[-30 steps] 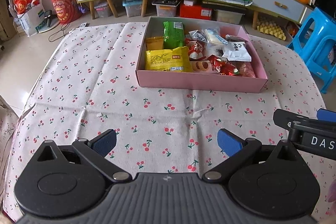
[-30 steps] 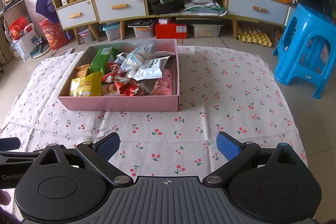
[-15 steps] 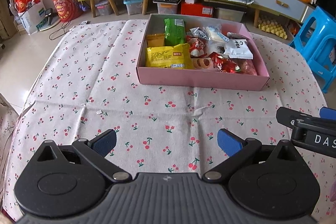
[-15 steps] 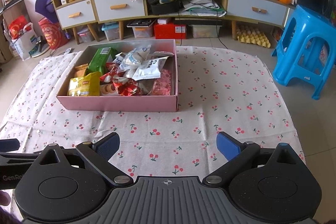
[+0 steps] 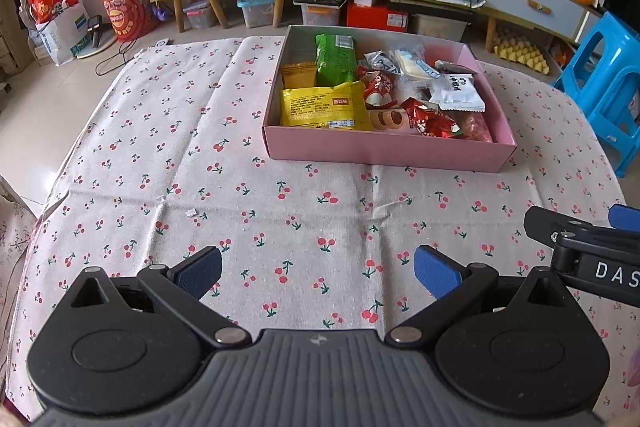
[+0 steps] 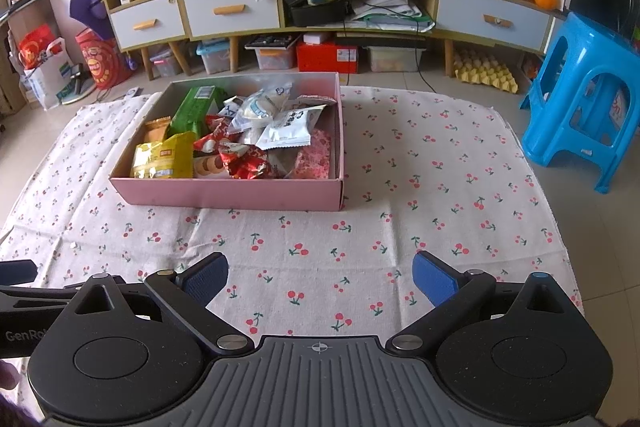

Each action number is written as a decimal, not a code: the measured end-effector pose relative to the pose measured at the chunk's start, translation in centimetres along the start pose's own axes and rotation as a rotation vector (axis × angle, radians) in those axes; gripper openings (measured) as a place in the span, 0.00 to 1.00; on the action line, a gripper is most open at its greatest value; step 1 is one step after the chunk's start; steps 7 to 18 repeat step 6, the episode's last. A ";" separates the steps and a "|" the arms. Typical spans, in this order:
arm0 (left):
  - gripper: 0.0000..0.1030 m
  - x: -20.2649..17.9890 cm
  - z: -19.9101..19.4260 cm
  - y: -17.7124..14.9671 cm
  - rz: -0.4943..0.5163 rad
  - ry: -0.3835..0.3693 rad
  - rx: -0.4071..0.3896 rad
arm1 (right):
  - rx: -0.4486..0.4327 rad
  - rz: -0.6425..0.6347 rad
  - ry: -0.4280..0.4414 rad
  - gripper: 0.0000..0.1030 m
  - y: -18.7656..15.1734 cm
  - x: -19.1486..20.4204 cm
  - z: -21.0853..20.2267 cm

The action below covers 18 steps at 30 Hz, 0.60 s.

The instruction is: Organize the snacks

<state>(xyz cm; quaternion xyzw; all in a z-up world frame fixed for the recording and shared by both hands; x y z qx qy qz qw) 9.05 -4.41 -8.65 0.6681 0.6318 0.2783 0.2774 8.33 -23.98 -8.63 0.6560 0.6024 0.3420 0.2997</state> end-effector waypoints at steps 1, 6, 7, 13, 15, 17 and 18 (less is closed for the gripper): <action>1.00 0.0 0.0 0.0 -0.001 0.001 0.001 | 0.000 0.000 0.000 0.97 0.0 0.0 0.0; 1.00 0.0 0.1 -0.1 0.013 -0.006 -0.004 | 0.001 -0.006 -0.001 0.97 -0.2 0.0 0.1; 1.00 0.0 0.1 -0.1 0.013 -0.006 -0.004 | 0.001 -0.006 -0.001 0.97 -0.2 0.0 0.1; 1.00 0.0 0.1 -0.1 0.013 -0.006 -0.004 | 0.001 -0.006 -0.001 0.97 -0.2 0.0 0.1; 1.00 0.0 0.1 -0.1 0.013 -0.006 -0.004 | 0.001 -0.006 -0.001 0.97 -0.2 0.0 0.1; 1.00 0.0 0.1 -0.1 0.013 -0.006 -0.004 | 0.001 -0.006 -0.001 0.97 -0.2 0.0 0.1; 1.00 0.0 0.1 -0.1 0.013 -0.006 -0.004 | 0.001 -0.006 -0.001 0.97 -0.2 0.0 0.1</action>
Point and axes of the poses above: each gripper's, at about its wrist camera, not at the fingertips, and z roughly the way its jaws point, x to its left, y to its top, the point moved 6 cm from there along z, roughly the way its jaws point, and after that the axes turned 12 degrees about -x, right-handed, at the moved point
